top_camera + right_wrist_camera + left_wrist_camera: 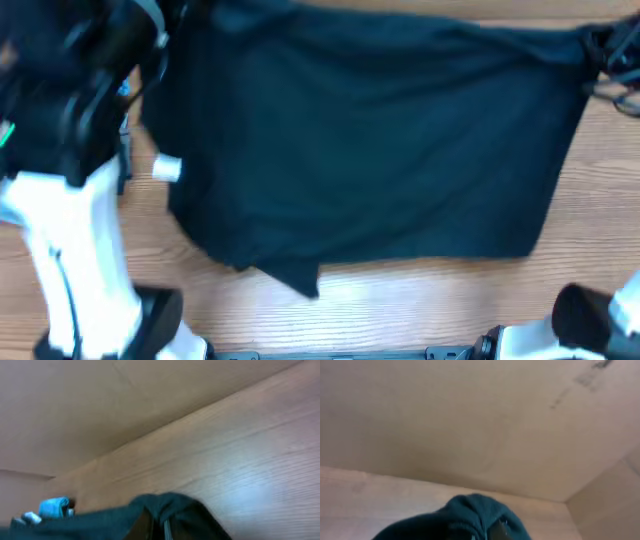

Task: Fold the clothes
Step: 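Lift the t-shirt with both grippers and swing it upward, then lay the t-shirt flat on the table with both grippers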

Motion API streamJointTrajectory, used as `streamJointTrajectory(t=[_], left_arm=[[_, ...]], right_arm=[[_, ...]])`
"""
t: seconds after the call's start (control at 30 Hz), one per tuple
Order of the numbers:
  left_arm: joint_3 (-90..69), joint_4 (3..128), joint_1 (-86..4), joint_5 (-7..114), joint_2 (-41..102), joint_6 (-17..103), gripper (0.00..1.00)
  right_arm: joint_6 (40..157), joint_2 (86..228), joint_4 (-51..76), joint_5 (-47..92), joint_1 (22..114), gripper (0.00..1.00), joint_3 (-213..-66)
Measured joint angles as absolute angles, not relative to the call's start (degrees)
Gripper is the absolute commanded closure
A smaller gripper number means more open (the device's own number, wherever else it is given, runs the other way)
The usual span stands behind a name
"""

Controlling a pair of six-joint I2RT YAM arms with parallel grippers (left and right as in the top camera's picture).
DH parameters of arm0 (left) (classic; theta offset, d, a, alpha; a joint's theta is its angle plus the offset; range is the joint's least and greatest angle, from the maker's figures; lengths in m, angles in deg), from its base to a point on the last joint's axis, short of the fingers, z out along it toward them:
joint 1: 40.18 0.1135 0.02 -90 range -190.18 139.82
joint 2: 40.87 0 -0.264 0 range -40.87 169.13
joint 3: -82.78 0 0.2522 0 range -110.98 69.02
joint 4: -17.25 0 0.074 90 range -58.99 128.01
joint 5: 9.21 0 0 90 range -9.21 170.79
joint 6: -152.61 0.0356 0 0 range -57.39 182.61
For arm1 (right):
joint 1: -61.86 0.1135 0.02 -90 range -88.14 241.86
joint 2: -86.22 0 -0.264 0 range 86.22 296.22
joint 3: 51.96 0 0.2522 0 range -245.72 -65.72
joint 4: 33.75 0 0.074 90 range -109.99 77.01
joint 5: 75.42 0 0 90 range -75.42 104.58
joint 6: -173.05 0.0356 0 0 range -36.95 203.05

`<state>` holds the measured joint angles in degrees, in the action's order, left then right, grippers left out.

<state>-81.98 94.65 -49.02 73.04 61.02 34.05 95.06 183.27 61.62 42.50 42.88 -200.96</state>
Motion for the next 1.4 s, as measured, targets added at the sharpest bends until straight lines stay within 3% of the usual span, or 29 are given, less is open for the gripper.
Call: streamJointTrajectory(t=[0.17,0.3,0.37,0.43,0.53,0.63,0.77,1.13,1.4], left_arm=[[-80.58,57.36,-37.13,56.13,76.56,27.69,0.96],[-80.75,46.78,-29.24,42.07,77.91,19.50,0.96],[-81.32,52.40,-27.75,36.02,77.91,20.50,0.96],[-82.00,74.50,-28.04,33.77,77.74,26.75,0.96],[-81.69,99.33,-30.11,43.41,78.68,36.00,0.96],[-81.73,110.78,-31.60,53.72,80.88,39.28,0.96],[-81.71,123.46,-31.58,58.90,85.76,41.66,0.96],[-69.10,127.63,-40.93,64.96,89.78,44.41,0.96],[-51.77,127.70,-41.70,73.02,86.85,44.54,0.96]], right_arm=[[99.04,193.35,31.80,52.64,44.32,0.96,-200.61],[100.59,193.63,20.48,55.79,45.99,0.96,-200.61],[99.30,193.61,23.47,55.83,46.38,0.96,-200.63],[95.76,193.63,29.73,53.58,46.93,0.96,-200.20],[89.62,193.22,36.09,49.51,48.06,0.96,-193.68],[86.58,193.24,37.03,48.27,48.08,0.96,-181.71],[85.14,193.85,41.68,47.33,48.13,0.96,-168.07],[85.34,193.85,63.49,34.00,48.08,0.96,-166.27],[89.36,193.85,57.16,30.61,46.77,0.96,-152.46]])
